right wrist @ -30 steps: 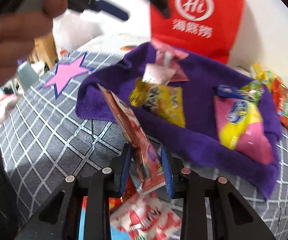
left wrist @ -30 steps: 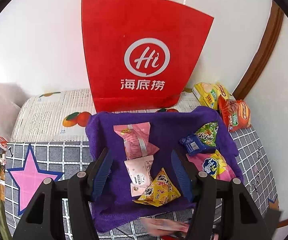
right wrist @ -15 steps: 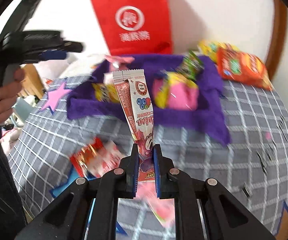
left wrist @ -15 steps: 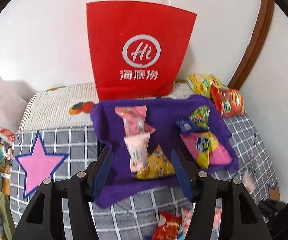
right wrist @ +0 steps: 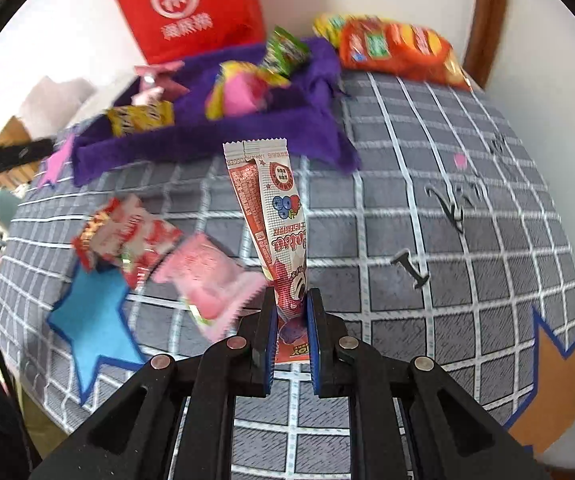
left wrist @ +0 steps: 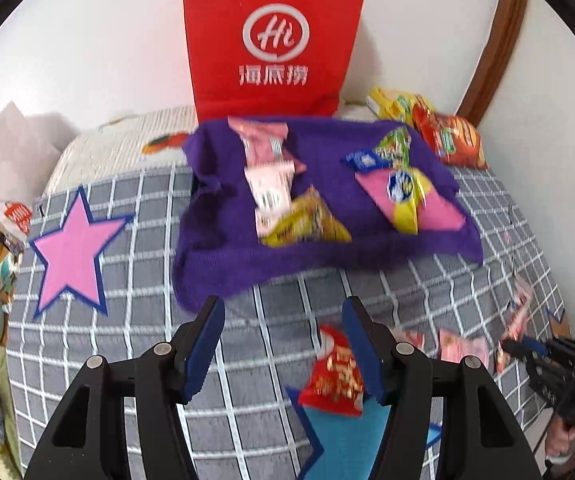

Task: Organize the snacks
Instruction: 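Lift the stick candy packet with right tool while left grasps the red packet, then carry the stick packet with right tool while left carries red packet over the towel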

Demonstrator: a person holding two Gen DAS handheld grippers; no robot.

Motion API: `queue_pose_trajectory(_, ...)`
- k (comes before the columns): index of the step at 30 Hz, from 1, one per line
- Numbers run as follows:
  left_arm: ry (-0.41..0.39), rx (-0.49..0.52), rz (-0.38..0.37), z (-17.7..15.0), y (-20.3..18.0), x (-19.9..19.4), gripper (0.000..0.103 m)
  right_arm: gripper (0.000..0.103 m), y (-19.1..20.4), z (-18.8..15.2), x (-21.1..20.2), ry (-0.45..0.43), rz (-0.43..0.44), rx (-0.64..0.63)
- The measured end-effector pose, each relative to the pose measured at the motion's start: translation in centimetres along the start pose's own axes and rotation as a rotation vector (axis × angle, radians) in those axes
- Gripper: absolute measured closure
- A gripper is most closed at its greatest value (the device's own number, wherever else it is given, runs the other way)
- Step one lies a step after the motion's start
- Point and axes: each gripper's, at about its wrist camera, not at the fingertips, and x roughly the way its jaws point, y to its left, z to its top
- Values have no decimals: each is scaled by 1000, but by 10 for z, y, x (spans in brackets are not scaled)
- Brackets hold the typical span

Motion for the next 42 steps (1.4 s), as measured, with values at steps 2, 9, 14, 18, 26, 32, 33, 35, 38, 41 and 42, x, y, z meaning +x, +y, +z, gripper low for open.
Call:
queue_pose_trajectory(2, 21, 8, -4, -12, -3, 6, 44, 90, -4, -1, 10, 1, 10, 24)
queue_pose_trajectory(9, 73, 51, -18, -37, -16, 28, 44, 79, -17, -1, 19, -51, 46, 81)
queue_pose_trajectory(14, 112, 92, -24, -44, -26, 46, 44, 73, -22, -6, 15, -78, 56, 88)
queue_pose_trajectory(18, 135, 115, -60, -49, -34, 57, 40, 58, -23, -11, 12, -110, 66, 94)
queue_pose_trajectory(26, 164, 173, -27, -54, -53, 73, 41, 58, -20, -11, 17, -112, 90, 93)
queue_pose_trajectory(32, 143, 210, -2, -55, -60, 74, 53, 58, -12, -5, 28, -110, 55, 75)
queue_pose_trajectory(33, 138, 207, -4, -55, -59, 73, 61, 60, -12, -5, 30, -111, 49, 76)
queue_pose_trajectory(35, 132, 193, -10, -53, -54, 70, 62, 80, -10, -2, 33, -113, 29, 73)
queue_pose_trajectory(38, 102, 179, -21, -49, -46, 65, 62, 85, -7, 1, 33, -109, 10, 52)
queue_pose_trajectory(41, 85, 150, -29, -45, -33, 54, 62, 85, -8, 4, 27, -117, 27, 59)
queue_pose_trajectory(42, 76, 137, -34, -42, -29, 50, 62, 85, -7, 5, 25, -123, 30, 62)
